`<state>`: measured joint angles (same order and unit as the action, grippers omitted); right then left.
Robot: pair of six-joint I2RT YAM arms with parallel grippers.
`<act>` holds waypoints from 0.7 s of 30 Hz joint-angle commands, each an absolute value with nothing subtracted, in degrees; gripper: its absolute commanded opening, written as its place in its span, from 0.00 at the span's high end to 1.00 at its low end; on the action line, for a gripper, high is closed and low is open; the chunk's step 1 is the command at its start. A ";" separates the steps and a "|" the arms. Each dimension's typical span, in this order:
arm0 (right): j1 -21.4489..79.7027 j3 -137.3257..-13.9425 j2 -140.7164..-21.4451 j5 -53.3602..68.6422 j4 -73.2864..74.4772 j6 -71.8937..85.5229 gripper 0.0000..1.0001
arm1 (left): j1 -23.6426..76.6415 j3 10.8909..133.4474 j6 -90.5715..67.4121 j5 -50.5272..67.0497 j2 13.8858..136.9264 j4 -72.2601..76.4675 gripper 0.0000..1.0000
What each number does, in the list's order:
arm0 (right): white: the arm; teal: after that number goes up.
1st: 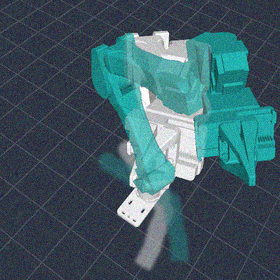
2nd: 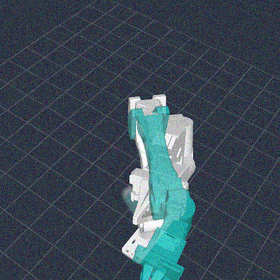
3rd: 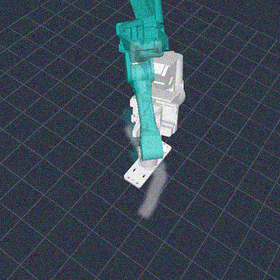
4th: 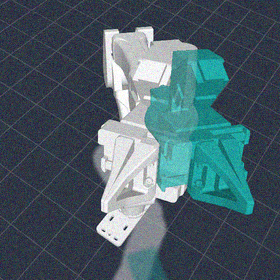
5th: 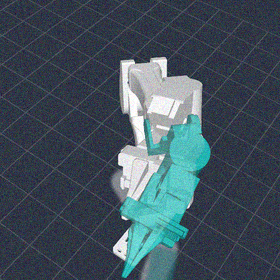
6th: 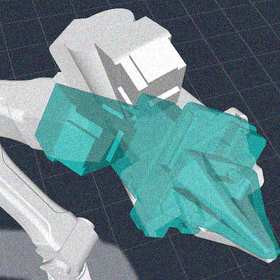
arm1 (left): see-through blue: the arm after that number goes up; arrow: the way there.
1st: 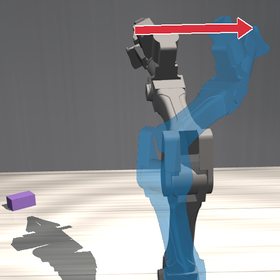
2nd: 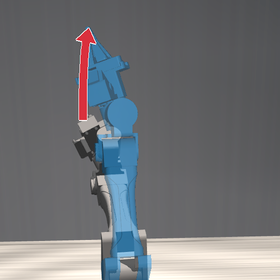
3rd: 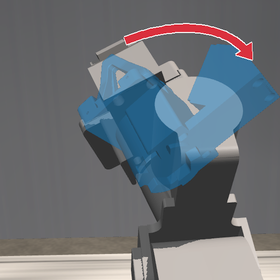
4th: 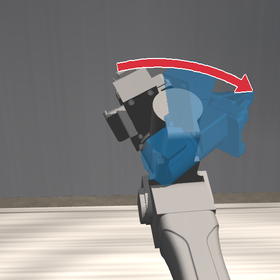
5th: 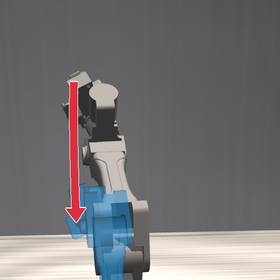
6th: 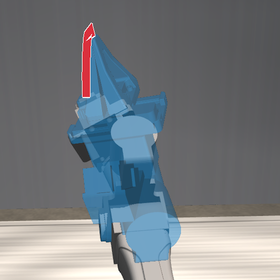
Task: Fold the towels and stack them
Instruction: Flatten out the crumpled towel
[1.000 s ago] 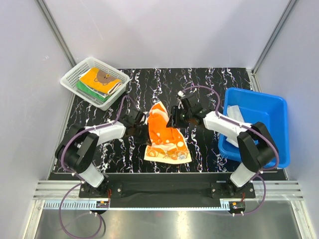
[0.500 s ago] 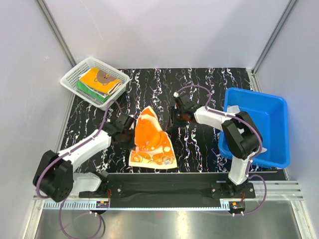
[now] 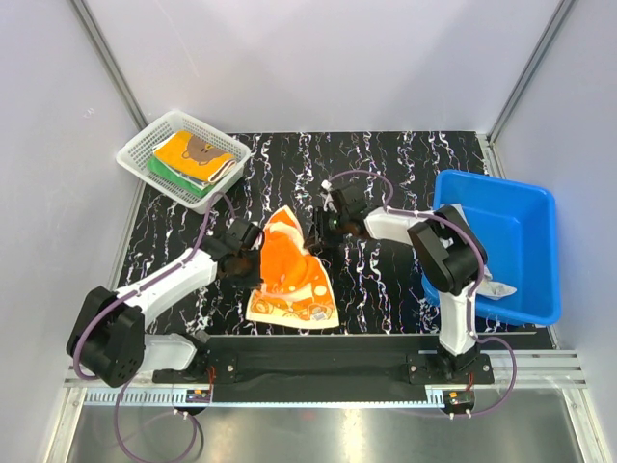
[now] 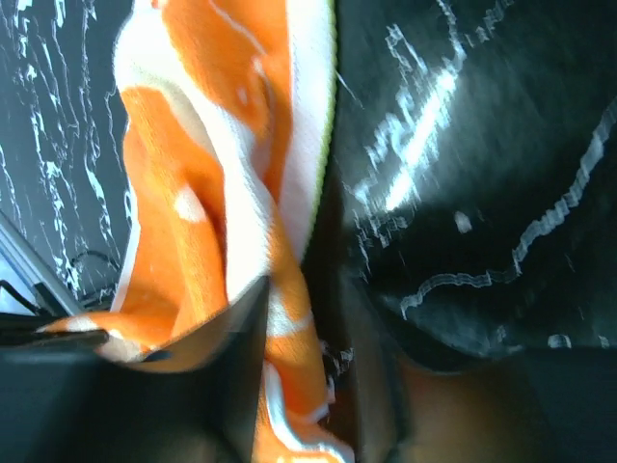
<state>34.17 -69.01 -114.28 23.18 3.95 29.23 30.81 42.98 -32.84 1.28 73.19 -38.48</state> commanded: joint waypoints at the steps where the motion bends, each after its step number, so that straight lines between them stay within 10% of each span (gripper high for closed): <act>1: 34.80 -73.03 -117.42 27.25 0.62 29.53 0.63 | 30.94 43.42 -32.61 2.37 73.30 -35.16 1.00; 4: 34.28 -75.93 -114.53 17.72 6.13 25.85 1.00 | 30.94 47.10 -31.38 0.63 73.74 -38.03 1.00; 13: 32.61 -87.19 -101.43 7.88 29.44 14.23 1.00 | 31.38 53.54 -30.67 -2.02 69.44 -46.41 1.00; 21: 34.19 -78.14 -108.34 20.47 14.07 23.99 0.50 | 31.38 47.73 -31.20 -0.97 67.51 -44.30 1.00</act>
<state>33.17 -81.10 -101.95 15.90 18.22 20.47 31.22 48.88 -31.38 -1.67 69.45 -45.15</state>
